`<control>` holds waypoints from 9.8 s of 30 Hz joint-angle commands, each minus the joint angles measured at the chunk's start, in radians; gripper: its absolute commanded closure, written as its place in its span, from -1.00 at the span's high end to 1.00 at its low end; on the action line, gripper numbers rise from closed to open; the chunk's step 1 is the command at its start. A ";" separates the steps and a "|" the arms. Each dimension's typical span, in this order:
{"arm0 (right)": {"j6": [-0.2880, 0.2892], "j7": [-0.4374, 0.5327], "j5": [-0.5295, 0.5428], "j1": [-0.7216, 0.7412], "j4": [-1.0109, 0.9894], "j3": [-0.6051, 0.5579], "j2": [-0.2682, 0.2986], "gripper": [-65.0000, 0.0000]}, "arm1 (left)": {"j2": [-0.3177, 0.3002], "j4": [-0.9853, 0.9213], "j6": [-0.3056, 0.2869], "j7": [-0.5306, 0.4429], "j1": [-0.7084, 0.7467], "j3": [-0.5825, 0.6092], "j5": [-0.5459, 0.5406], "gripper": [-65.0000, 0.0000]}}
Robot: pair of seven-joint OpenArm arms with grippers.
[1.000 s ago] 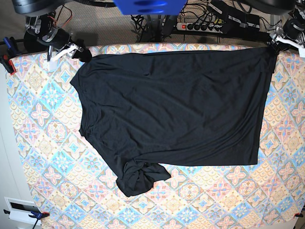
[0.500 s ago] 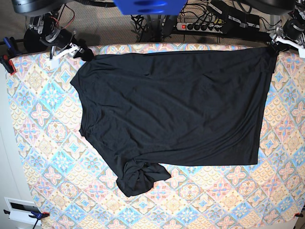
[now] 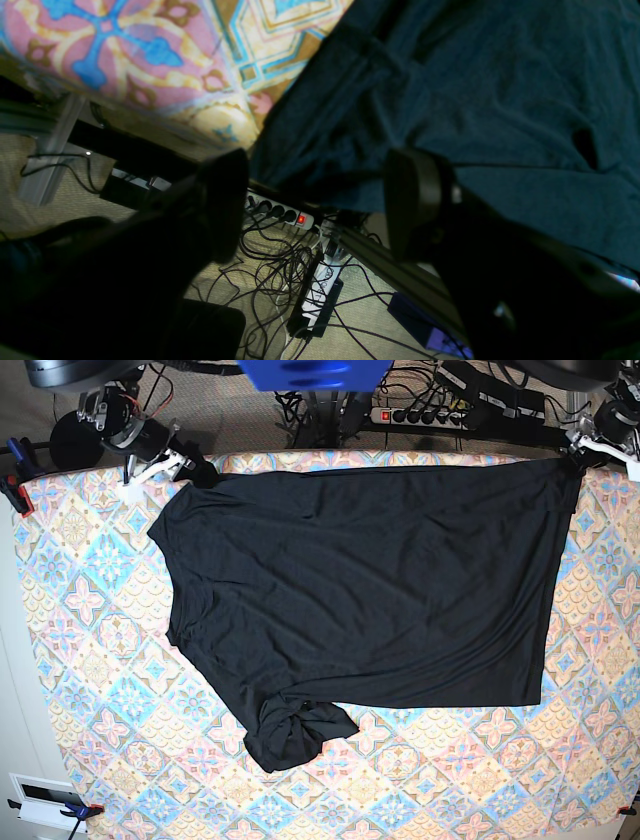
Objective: Layout the t-shirt on the table in an organized manner, then fold the t-shirt properly
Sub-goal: 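Release the shirt with the right gripper and lift it away, then regrasp the shirt shoulder corner with the right gripper, then grasp the opposite shoulder corner with the left gripper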
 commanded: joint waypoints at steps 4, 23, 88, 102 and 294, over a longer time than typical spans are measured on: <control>0.003 -0.007 0.002 -0.007 0.011 0.001 0.010 -0.26 | -0.018 0.014 -0.002 -0.015 0.004 -0.007 -0.017 0.27; 0.003 -0.007 0.002 -0.005 0.019 0.007 0.010 -0.79 | -0.018 0.014 -0.002 -0.015 0.003 -0.007 -0.017 0.27; 0.003 -0.009 0.211 0.041 -0.067 0.150 0.016 -0.29 | 0.002 0.014 -0.002 -0.015 0.000 -0.006 -0.015 0.27; 0.003 -0.013 0.156 0.024 -0.069 0.196 0.013 -0.29 | 0.002 0.014 -0.002 -0.015 0.000 -0.006 -0.015 0.27; 0.002 -0.007 0.107 0.107 -0.069 0.050 -0.017 -1.00 | -0.025 -0.355 -0.002 -0.035 -0.028 0.145 -0.261 0.27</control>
